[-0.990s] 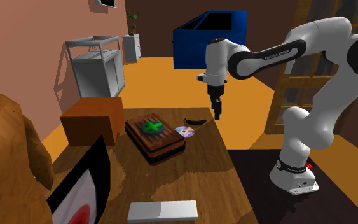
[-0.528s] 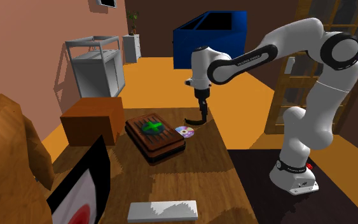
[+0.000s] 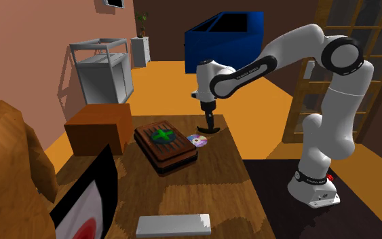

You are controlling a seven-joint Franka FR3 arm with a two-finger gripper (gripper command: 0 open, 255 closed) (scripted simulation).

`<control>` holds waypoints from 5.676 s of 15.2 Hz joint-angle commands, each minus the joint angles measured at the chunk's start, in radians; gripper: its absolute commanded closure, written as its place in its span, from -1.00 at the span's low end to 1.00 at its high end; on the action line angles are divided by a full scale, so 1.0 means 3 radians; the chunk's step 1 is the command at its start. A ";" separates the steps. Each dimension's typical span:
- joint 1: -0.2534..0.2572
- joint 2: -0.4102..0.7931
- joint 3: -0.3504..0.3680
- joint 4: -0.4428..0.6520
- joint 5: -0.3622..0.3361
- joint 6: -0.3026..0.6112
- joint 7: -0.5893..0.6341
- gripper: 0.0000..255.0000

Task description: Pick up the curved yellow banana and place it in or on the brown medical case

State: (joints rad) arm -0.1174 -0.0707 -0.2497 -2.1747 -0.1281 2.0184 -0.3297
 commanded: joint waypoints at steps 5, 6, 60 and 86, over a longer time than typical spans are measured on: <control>-0.0007 0.0053 -0.0009 -0.0117 0.0001 0.0171 0.0000 -1.00; -0.0007 0.0053 -0.0009 -0.0117 0.0001 0.0171 0.0000 -1.00; 0.0190 0.0239 0.0223 0.1592 0.0138 -0.1385 0.0229 1.00; 0.0568 0.1909 0.0522 0.3487 0.0360 -0.1670 0.0913 1.00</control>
State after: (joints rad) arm 0.0523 0.5029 -0.0935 -1.1146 -0.0201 1.5036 -0.0572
